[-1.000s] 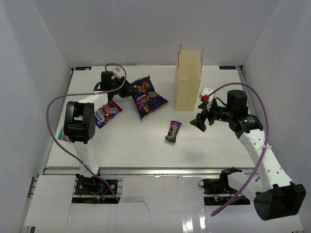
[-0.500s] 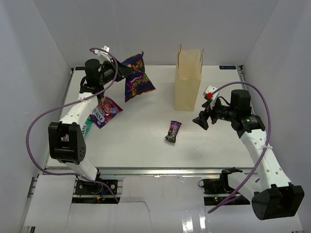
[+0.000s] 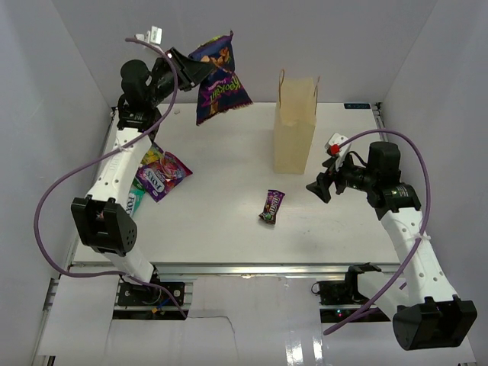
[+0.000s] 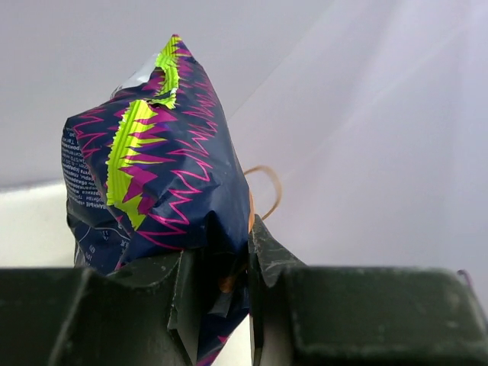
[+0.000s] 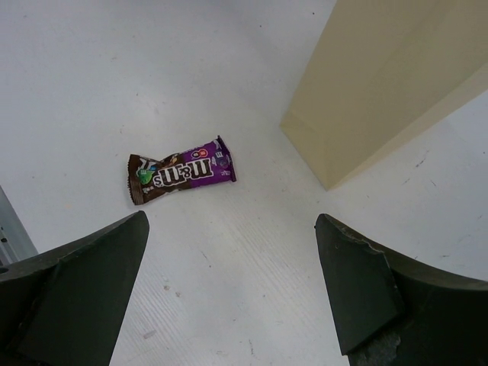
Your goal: Place the snacks into the paper bag
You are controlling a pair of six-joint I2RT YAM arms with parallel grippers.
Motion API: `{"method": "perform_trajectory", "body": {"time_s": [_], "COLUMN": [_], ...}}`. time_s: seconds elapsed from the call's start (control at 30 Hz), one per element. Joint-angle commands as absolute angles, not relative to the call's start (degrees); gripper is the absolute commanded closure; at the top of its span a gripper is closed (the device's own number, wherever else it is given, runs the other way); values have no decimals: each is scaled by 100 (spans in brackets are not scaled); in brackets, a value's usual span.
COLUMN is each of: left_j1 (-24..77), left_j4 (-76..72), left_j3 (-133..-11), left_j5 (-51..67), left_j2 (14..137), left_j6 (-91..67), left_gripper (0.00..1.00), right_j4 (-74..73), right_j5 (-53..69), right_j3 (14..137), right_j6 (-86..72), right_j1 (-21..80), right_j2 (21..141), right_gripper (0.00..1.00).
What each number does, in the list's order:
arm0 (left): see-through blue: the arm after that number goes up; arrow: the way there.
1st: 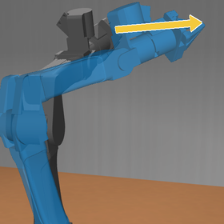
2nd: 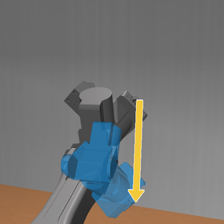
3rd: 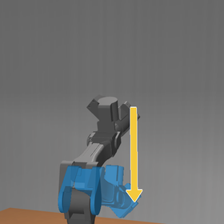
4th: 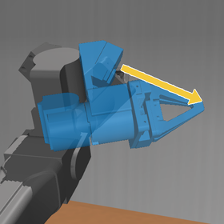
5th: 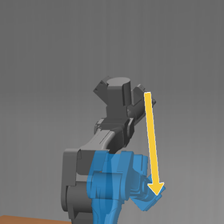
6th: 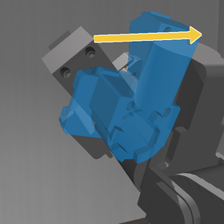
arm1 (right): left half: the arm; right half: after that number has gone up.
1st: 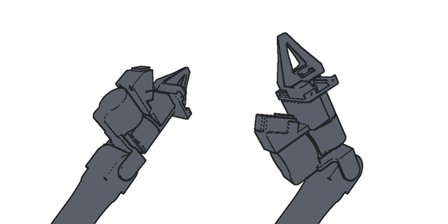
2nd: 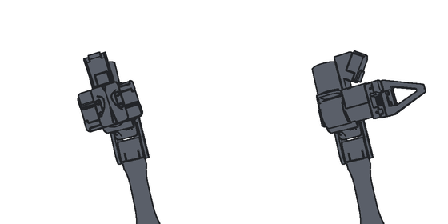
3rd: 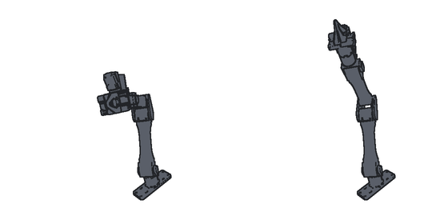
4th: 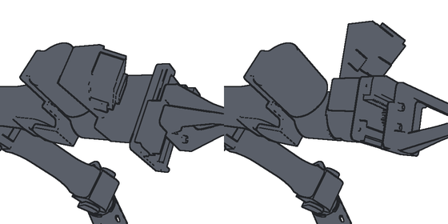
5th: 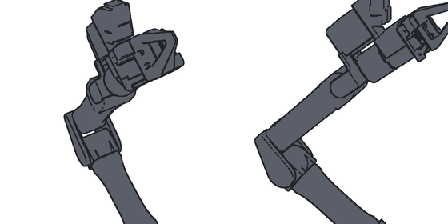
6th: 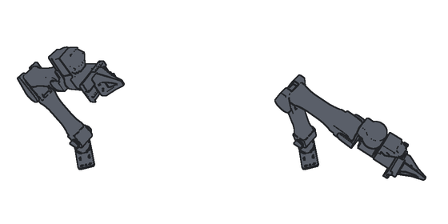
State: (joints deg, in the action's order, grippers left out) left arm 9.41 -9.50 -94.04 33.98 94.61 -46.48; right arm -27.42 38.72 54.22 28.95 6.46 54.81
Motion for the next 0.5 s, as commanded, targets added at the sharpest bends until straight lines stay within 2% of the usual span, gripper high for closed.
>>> {"method": "perform_trajectory", "body": {"time_s": [0.0,0.37,0.47], "left_j1": [1282,2442,2688], "left_j4": [-1925,-1574,-1301], "left_j3": [-10466,-12838,-13148], "left_j5": [3279,2444,2031], "left_j2": [9386,10686,10915], "left_j6": [-4843,-4326,-4000], "left_gripper": [100,100,100], "right_j4": [-2777,-2760,-2751], "right_j5": [3841,3858,3876], "right_j3": [5414,5107,5071], "right_j6": [2813,2707,2672], "right_j1": [589,501,475], "right_j2": [5370,5194,5168], "right_gripper": [4,4,4]}}
